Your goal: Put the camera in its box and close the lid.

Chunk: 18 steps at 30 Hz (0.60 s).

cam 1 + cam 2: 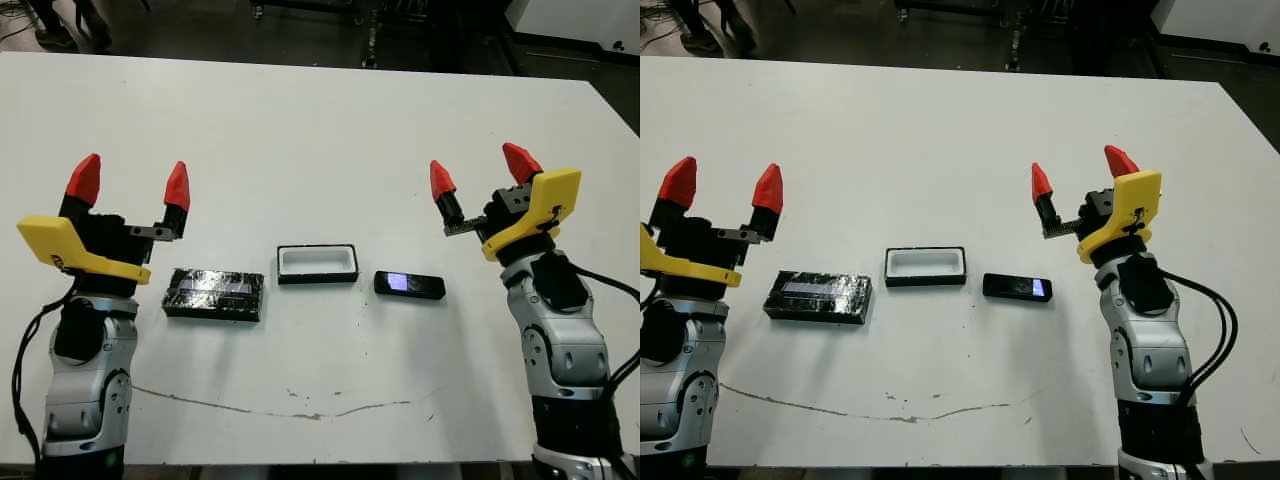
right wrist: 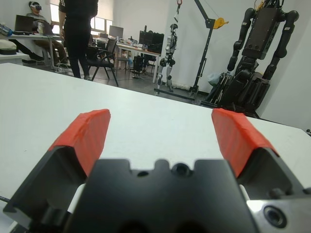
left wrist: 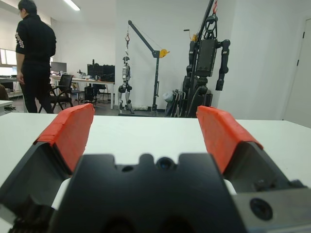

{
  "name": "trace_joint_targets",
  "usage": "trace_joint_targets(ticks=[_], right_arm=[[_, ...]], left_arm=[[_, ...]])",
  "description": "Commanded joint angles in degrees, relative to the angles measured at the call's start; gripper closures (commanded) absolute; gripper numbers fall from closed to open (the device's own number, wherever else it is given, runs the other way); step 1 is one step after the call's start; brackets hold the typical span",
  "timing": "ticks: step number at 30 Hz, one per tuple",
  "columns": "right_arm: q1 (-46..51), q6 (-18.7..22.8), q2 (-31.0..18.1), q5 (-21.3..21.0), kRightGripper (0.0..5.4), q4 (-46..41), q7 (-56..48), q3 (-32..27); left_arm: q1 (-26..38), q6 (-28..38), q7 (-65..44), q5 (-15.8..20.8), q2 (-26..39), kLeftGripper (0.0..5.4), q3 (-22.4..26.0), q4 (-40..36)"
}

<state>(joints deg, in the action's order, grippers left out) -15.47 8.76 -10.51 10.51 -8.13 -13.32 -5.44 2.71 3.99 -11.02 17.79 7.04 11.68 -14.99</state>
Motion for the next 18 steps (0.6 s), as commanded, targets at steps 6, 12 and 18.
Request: trace_joint_targets(ticks=[6,12,18], right_arm=[[-0.01,-0.5,-0.95,-0.72,0.0,0.71,-0.35,0.02],[-0.78,-0.74,-2.65,-0.02,0.0,1.47,-3.62,0.11],[-6.21,1.56,-12.38,5.76,0.0,5.75,-20.3,-0.43]], left_arm=[[0.49,-0.48,-0.45,-0.44,0.71,0.01,-0.33,0.49],[0.22,-0.59,-0.32,-0.37,0.71,0.01,-0.14,0.41],[0.82,-0.74,-0.29,-0.2,0.57,0.01,-0.26,0.64]])
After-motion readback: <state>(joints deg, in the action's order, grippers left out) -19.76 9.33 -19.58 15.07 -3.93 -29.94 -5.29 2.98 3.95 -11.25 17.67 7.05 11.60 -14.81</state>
